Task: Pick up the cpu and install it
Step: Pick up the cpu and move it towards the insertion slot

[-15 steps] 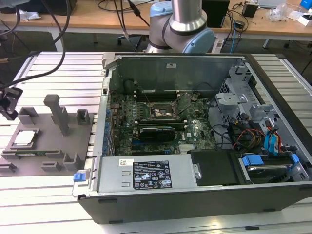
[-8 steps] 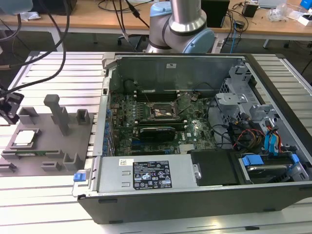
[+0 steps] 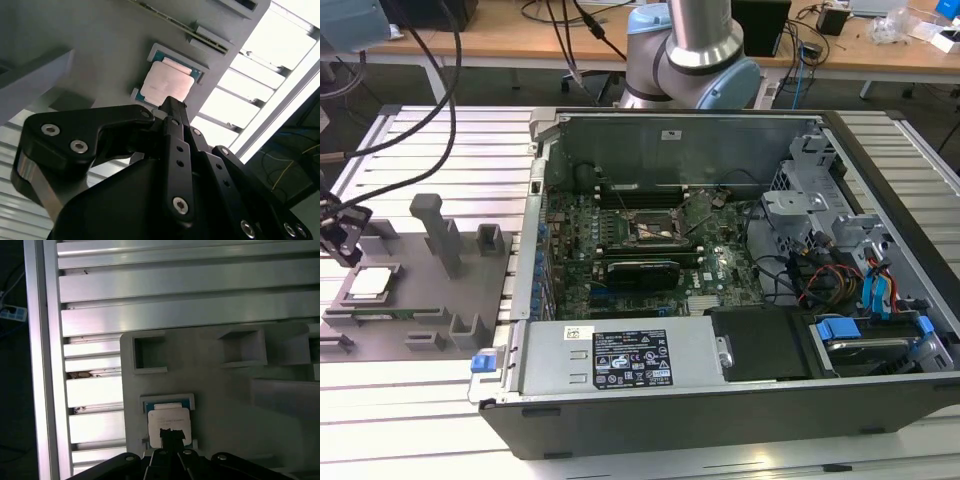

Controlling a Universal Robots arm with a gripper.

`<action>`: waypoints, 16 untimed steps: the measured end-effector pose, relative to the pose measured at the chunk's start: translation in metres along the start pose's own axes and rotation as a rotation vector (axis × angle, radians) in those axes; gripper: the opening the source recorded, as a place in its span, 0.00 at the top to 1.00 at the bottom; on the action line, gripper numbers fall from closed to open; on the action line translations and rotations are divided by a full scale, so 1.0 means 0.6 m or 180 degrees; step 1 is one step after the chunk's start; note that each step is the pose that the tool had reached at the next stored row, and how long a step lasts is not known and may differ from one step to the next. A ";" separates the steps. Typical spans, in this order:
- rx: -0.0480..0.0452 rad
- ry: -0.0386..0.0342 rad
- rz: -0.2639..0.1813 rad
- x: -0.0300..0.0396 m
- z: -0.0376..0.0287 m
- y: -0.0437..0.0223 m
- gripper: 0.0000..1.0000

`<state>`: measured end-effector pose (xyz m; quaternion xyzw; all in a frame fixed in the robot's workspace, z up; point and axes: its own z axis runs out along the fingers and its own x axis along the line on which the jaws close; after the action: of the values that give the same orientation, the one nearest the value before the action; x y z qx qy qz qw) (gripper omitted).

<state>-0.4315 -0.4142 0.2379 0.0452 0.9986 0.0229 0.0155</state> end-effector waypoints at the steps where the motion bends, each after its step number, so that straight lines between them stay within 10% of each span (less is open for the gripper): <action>1: 0.0000 0.0001 0.0000 0.000 0.003 -0.002 0.89; 16: -0.0003 0.0015 -0.0145 0.001 0.043 -0.007 0.89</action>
<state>-0.4316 -0.4174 0.2118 0.0225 0.9994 0.0231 0.0136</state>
